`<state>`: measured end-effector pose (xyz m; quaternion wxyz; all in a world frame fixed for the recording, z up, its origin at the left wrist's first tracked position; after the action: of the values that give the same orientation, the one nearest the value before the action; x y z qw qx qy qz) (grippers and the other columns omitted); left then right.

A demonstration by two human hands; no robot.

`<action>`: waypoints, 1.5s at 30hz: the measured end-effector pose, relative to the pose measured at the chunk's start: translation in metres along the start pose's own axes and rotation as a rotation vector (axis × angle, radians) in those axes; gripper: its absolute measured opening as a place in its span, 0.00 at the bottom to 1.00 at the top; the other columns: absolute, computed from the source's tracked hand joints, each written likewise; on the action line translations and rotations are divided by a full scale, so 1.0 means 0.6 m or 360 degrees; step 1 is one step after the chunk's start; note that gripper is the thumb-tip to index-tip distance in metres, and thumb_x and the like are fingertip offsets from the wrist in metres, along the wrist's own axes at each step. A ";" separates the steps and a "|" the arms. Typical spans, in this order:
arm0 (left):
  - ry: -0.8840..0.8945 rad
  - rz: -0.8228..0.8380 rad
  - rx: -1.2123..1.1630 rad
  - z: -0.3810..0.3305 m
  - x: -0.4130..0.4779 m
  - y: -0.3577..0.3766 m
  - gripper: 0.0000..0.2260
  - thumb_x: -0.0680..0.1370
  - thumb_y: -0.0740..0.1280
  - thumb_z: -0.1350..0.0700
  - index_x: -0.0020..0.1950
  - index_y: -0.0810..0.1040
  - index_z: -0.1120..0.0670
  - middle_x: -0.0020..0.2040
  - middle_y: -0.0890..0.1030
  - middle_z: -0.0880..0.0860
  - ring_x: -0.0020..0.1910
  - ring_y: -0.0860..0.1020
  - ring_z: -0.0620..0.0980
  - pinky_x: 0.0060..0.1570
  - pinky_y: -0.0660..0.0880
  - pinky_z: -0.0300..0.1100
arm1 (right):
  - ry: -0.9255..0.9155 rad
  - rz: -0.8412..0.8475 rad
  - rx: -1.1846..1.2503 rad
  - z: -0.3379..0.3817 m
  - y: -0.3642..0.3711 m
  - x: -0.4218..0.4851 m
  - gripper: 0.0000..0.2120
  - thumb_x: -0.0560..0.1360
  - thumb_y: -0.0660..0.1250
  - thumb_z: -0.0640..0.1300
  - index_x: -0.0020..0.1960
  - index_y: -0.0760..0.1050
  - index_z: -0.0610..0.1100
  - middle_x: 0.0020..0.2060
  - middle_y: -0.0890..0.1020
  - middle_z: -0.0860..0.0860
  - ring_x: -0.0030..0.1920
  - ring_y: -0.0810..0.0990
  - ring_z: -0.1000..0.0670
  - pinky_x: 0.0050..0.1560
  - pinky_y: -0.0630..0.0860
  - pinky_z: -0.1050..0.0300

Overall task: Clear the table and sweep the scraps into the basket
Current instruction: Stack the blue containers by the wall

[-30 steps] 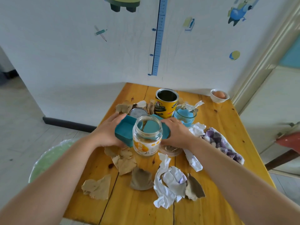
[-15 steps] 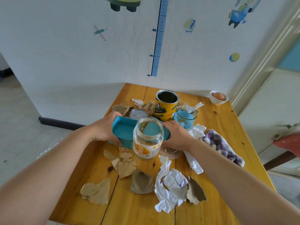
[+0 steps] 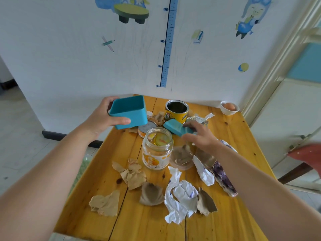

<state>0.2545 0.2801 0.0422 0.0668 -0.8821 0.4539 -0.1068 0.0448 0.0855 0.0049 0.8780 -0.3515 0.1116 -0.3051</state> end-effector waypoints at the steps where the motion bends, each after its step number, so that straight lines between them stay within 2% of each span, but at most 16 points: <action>1: 0.0038 0.0013 -0.0023 -0.007 -0.001 0.008 0.41 0.51 0.73 0.46 0.62 0.65 0.49 0.52 0.72 0.46 0.51 0.73 0.43 0.40 0.74 0.32 | -0.0009 -0.0031 0.0176 0.005 -0.009 -0.002 0.29 0.59 0.66 0.57 0.58 0.72 0.47 0.51 0.75 0.47 0.51 0.74 0.48 0.45 0.72 0.61; 4: 0.0107 0.0028 -0.0144 -0.025 -0.007 0.028 0.37 0.51 0.73 0.47 0.59 0.68 0.46 0.52 0.74 0.46 0.49 0.75 0.45 0.36 0.76 0.31 | -0.0078 -0.0115 0.0599 0.027 -0.034 -0.011 0.29 0.57 0.65 0.55 0.56 0.72 0.46 0.48 0.77 0.50 0.49 0.76 0.48 0.48 0.74 0.56; 6: 0.0150 0.0057 -0.0190 -0.035 -0.011 0.042 0.34 0.51 0.74 0.48 0.56 0.70 0.43 0.51 0.75 0.47 0.48 0.76 0.45 0.36 0.76 0.32 | -0.0168 -0.0154 0.0753 0.046 -0.046 -0.015 0.24 0.60 0.65 0.52 0.55 0.73 0.48 0.50 0.78 0.51 0.51 0.76 0.48 0.49 0.75 0.55; 8: 0.0181 0.0115 -0.0213 -0.044 -0.014 0.057 0.32 0.51 0.74 0.48 0.54 0.71 0.42 0.50 0.76 0.47 0.47 0.78 0.45 0.37 0.76 0.33 | -0.0287 -0.0155 0.0801 0.072 -0.054 -0.021 0.24 0.59 0.64 0.54 0.54 0.73 0.52 0.51 0.78 0.51 0.50 0.76 0.51 0.49 0.75 0.56; 12: 0.0213 0.0268 -0.0208 -0.059 -0.019 0.088 0.33 0.53 0.74 0.49 0.58 0.70 0.45 0.53 0.76 0.49 0.46 0.80 0.41 0.40 0.77 0.35 | -0.0497 -0.0023 0.0700 0.122 -0.052 -0.029 0.26 0.58 0.65 0.55 0.56 0.73 0.52 0.52 0.78 0.49 0.50 0.76 0.54 0.48 0.74 0.62; 16: 0.0245 0.0341 -0.0217 -0.067 -0.023 0.109 0.37 0.55 0.75 0.49 0.63 0.69 0.47 0.58 0.76 0.53 0.50 0.80 0.44 0.44 0.78 0.39 | -0.0527 0.0120 0.0645 0.141 -0.040 -0.032 0.25 0.58 0.67 0.54 0.55 0.74 0.55 0.55 0.77 0.46 0.57 0.75 0.47 0.54 0.76 0.52; 18: 0.0234 0.0344 -0.0218 -0.067 -0.024 0.115 0.39 0.55 0.75 0.48 0.65 0.68 0.48 0.59 0.75 0.53 0.51 0.80 0.45 0.44 0.78 0.41 | -0.0524 0.0150 0.0626 0.143 -0.035 -0.034 0.24 0.58 0.67 0.54 0.55 0.74 0.56 0.56 0.77 0.46 0.58 0.75 0.47 0.55 0.76 0.49; 21: 0.0221 0.0308 -0.0240 -0.067 -0.025 0.121 0.44 0.53 0.75 0.48 0.68 0.64 0.48 0.60 0.74 0.52 0.50 0.79 0.45 0.44 0.79 0.40 | -0.0517 0.0174 0.0624 0.142 -0.032 -0.038 0.25 0.58 0.68 0.54 0.55 0.74 0.55 0.58 0.75 0.46 0.59 0.74 0.48 0.54 0.78 0.53; 24: 0.0190 0.0288 -0.0291 -0.067 -0.024 0.121 0.49 0.52 0.75 0.50 0.70 0.58 0.43 0.58 0.71 0.49 0.51 0.78 0.44 0.43 0.78 0.37 | -0.0531 0.0206 0.0577 0.142 -0.033 -0.041 0.25 0.58 0.68 0.54 0.55 0.74 0.57 0.60 0.73 0.46 0.60 0.73 0.49 0.47 0.77 0.63; 27: 0.0220 0.0354 -0.0287 -0.075 -0.026 0.125 0.45 0.55 0.76 0.54 0.66 0.60 0.37 0.58 0.71 0.51 0.49 0.79 0.45 0.42 0.77 0.37 | -0.0535 0.0218 0.0518 0.143 -0.035 -0.044 0.24 0.58 0.68 0.55 0.55 0.74 0.59 0.61 0.72 0.46 0.61 0.73 0.49 0.48 0.77 0.63; 31: 0.0256 0.0401 -0.0261 -0.087 -0.026 0.134 0.38 0.54 0.76 0.52 0.62 0.68 0.39 0.58 0.71 0.52 0.48 0.79 0.47 0.42 0.78 0.39 | -0.0545 0.0190 0.0392 0.148 -0.043 -0.048 0.26 0.56 0.67 0.55 0.54 0.73 0.62 0.61 0.72 0.50 0.62 0.71 0.49 0.59 0.74 0.50; 36: 0.0307 0.0391 -0.0179 -0.103 -0.026 0.144 0.32 0.55 0.77 0.55 0.56 0.69 0.44 0.55 0.71 0.52 0.48 0.77 0.48 0.39 0.78 0.38 | -0.0530 0.0202 0.0350 0.154 -0.056 -0.056 0.27 0.55 0.66 0.54 0.55 0.74 0.61 0.62 0.71 0.50 0.62 0.71 0.49 0.60 0.74 0.50; 39: 0.0340 0.0312 -0.0189 -0.116 -0.026 0.151 0.30 0.56 0.76 0.56 0.53 0.68 0.45 0.52 0.71 0.49 0.47 0.76 0.46 0.39 0.79 0.38 | -0.0338 0.0272 0.0735 0.146 -0.053 -0.058 0.26 0.63 0.66 0.53 0.61 0.70 0.59 0.64 0.70 0.49 0.63 0.71 0.48 0.59 0.73 0.48; 41: 0.0395 0.0268 -0.0179 -0.127 -0.024 0.161 0.30 0.56 0.77 0.54 0.53 0.66 0.44 0.53 0.69 0.48 0.47 0.75 0.46 0.41 0.79 0.39 | 0.0024 0.0185 0.1189 0.136 -0.047 -0.053 0.20 0.75 0.60 0.58 0.66 0.67 0.55 0.64 0.72 0.48 0.62 0.74 0.45 0.55 0.74 0.43; 43: 0.0445 0.0271 -0.0072 -0.137 -0.019 0.173 0.29 0.59 0.75 0.55 0.54 0.65 0.43 0.54 0.68 0.48 0.51 0.74 0.49 0.42 0.79 0.38 | 0.0406 0.0100 0.1479 0.130 -0.043 -0.048 0.20 0.77 0.54 0.61 0.62 0.70 0.50 0.56 0.78 0.46 0.53 0.79 0.43 0.48 0.76 0.42; 45: 0.0384 0.0342 -0.0139 -0.140 -0.017 0.185 0.26 0.61 0.72 0.54 0.53 0.65 0.43 0.53 0.68 0.49 0.50 0.74 0.50 0.43 0.78 0.39 | 0.0560 0.0016 0.1617 0.132 -0.043 -0.048 0.18 0.78 0.56 0.59 0.56 0.72 0.47 0.48 0.80 0.46 0.45 0.81 0.43 0.44 0.78 0.44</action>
<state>0.1405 0.2225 0.0983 -0.0154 -0.8114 0.5545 -0.1843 0.0432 0.1322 0.0797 0.9070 0.1745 0.0971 -0.3708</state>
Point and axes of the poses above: each hand's wrist, its own x-axis towards the middle knuckle, its own y-axis out of the palm, z = x × y, the point moved 4 cm from there along x, towards the middle knuckle
